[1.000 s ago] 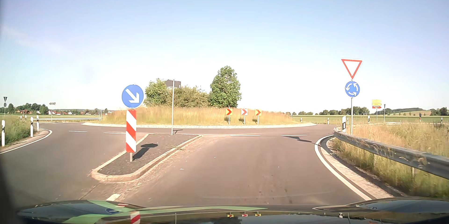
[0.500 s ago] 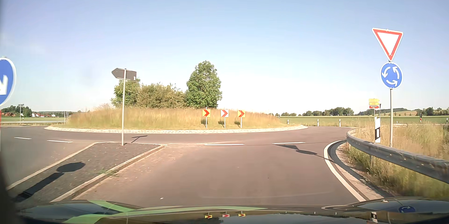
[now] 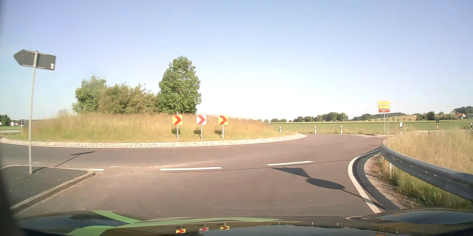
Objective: Follow the waypoints while adhering to traffic rules and regulations
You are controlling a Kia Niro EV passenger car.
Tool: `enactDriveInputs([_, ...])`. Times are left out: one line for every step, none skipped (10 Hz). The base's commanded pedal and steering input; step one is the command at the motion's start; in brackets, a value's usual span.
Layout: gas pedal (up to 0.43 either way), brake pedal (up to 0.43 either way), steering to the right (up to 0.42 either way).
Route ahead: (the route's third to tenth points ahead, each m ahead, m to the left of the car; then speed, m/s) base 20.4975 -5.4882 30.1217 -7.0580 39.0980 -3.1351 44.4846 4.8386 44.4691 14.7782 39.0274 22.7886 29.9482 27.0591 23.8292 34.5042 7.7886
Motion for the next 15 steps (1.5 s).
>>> enactDriveInputs([0.067, 0.0, 0.144])
enactDriveInputs([0.067, 0.0, 0.155])
enactDriveInputs([0.067, 0.0, 0.159])
enactDriveInputs([0.079, 0.0, 0.159])
enactDriveInputs([0.098, 0.0, 0.158])
enactDriveInputs([0.11, 0.0, 0.159])
enactDriveInputs([0.118, 0.0, 0.159])
enactDriveInputs([0.13, 0.0, 0.159])
enactDriveInputs([0.138, 0.0, 0.158])
enactDriveInputs([0.138, 0.0, 0.156])
enactDriveInputs([0.138, 0.0, 0.149])
enactDriveInputs([0.138, 0.0, 0.14])
enactDriveInputs([0.138, 0.0, 0.128])
enactDriveInputs([0.138, 0.0, 0.116])
enactDriveInputs([0.13, 0.0, 0.105])
